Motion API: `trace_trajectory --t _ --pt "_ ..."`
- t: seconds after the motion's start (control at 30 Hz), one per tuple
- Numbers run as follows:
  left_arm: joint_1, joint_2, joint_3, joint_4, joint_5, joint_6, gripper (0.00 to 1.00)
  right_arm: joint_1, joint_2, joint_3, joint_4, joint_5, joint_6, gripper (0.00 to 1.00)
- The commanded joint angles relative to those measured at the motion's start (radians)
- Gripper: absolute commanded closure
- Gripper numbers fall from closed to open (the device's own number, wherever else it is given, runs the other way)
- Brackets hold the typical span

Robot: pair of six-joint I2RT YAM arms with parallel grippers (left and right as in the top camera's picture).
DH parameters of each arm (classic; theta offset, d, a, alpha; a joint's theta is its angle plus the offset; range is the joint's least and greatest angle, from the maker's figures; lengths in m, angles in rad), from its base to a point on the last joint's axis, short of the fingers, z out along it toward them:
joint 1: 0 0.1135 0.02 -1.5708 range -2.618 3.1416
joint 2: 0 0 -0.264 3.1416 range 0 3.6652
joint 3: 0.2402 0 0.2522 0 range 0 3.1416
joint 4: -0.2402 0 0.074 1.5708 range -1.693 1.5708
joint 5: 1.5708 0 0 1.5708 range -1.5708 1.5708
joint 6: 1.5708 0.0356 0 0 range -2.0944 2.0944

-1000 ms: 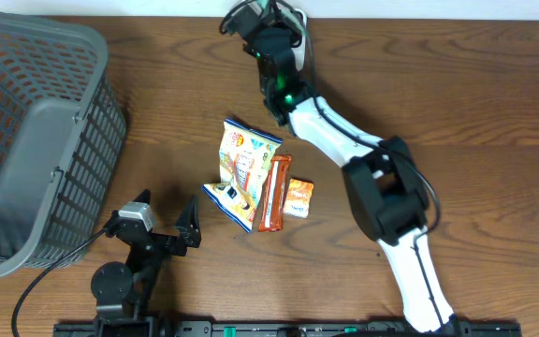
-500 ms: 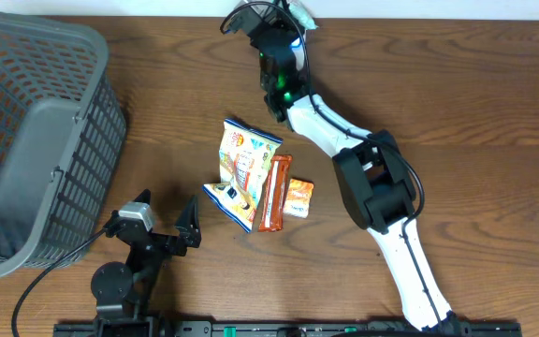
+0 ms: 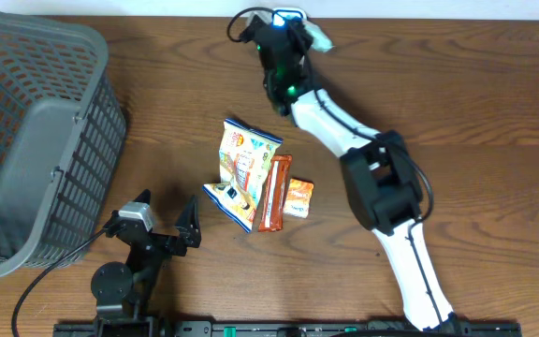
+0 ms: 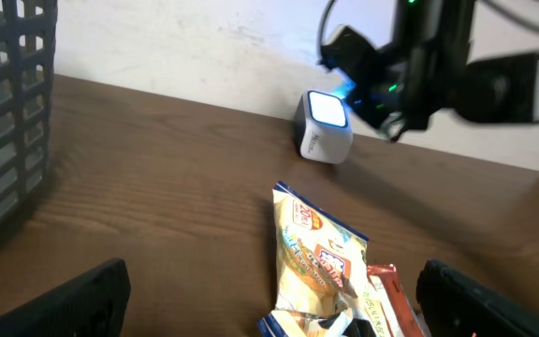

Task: Scan the item barcode
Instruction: 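Carry the green pouch right off the table and release it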

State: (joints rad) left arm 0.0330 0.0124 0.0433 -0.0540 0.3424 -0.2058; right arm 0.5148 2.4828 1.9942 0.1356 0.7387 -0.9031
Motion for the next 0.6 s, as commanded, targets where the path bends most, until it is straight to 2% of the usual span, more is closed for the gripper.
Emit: trace_trajectory --t 0.0,0.13,0.33,0.43,0.57 --pt "0.005 -0.001 -0.028 -0.011 0.016 0.002 0.02 -0.082 -0.193 0.023 -0.108 0.112 0.113 0.99" --pt "0.005 -0.001 -0.028 -0.011 0.016 0.002 0.02 -0.197 -0.266 0.022 -0.35 0.126 0.253 0.99" --pt "0.005 -0.001 -0.028 -0.011 0.016 0.002 0.02 -0.421 -0.278 0.014 -0.639 0.146 0.447 0.99" --pt "0.005 -0.001 -0.028 -0.011 0.016 0.002 0.02 -0.55 -0.278 -0.01 -0.721 0.145 0.563 0.99" --pt "0.005 -0.001 -0.028 -0.011 0.016 0.002 0.02 -0.695 -0.278 -0.063 -0.738 0.127 0.64 0.99"
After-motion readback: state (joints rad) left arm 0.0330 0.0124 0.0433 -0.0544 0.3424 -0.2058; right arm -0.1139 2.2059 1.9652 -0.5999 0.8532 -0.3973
